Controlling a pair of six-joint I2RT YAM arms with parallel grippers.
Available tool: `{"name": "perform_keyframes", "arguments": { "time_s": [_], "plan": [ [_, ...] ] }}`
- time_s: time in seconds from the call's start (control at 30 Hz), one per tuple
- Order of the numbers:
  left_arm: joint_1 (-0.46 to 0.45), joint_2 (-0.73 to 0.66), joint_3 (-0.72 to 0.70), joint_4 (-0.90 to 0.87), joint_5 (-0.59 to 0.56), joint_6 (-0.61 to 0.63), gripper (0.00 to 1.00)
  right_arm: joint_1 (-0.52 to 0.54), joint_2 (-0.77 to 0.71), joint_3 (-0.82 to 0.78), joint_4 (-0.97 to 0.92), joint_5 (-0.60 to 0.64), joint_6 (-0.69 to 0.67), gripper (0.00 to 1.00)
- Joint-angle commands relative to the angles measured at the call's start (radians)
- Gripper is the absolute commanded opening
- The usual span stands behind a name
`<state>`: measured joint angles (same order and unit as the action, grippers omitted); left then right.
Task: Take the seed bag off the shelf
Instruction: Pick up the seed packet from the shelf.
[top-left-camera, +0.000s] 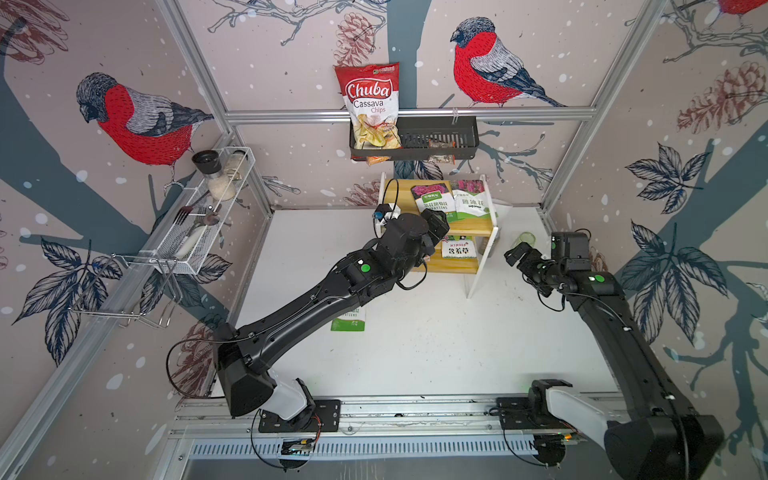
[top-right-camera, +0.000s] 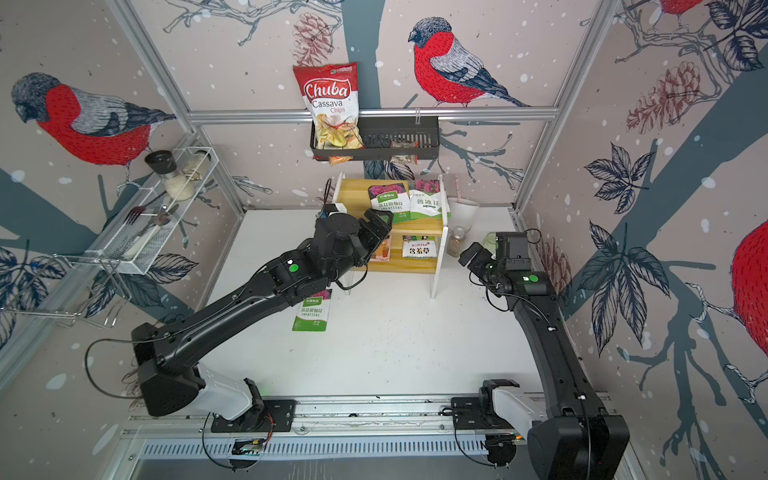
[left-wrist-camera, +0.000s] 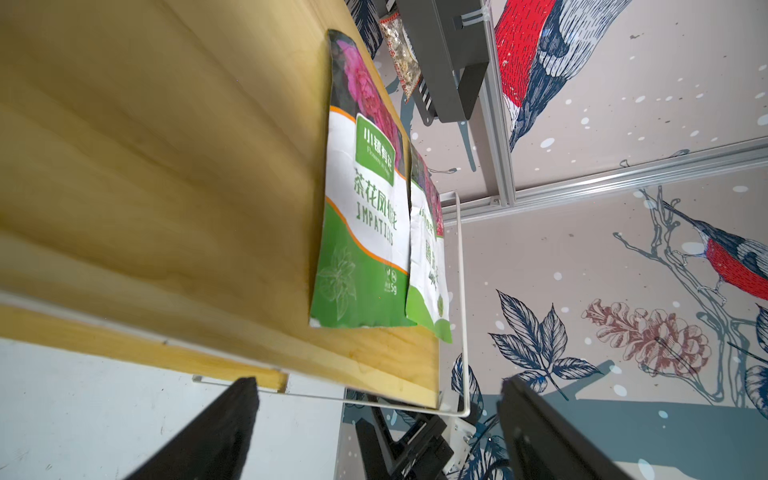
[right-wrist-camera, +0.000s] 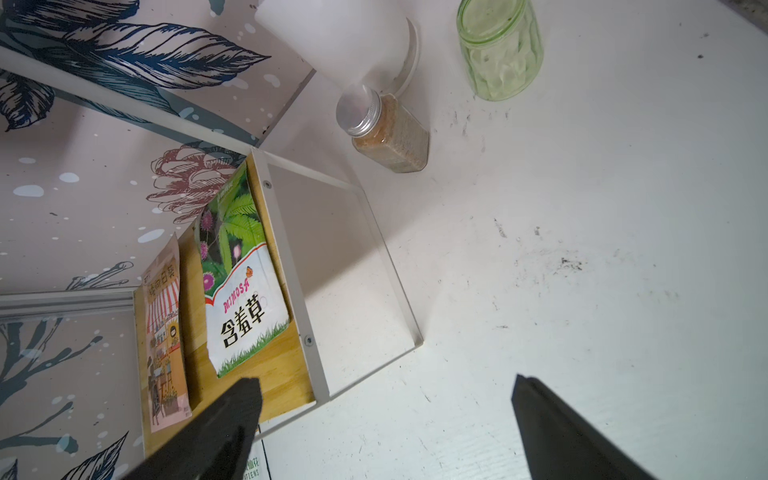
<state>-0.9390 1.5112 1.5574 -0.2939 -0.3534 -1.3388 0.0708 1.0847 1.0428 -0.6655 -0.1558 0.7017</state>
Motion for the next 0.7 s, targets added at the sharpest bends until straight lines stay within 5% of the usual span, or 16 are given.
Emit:
{"name": "perform_keyframes", "arguments": {
  "time_s": [0.0,0.67],
  "plan": [
    [-0.003,0.043,0.036,0.048,-0.026,-0.016,0.94,-0.009,0.003,-0.010,0.057,-0.057,-0.031,1.00],
    [0.056,0.118,0.008,0.009,-0.020,-0.089,0.94,-0.020,-0.016,-0.063,0.095,-0.112,-0.015,1.00]
  ]
}}
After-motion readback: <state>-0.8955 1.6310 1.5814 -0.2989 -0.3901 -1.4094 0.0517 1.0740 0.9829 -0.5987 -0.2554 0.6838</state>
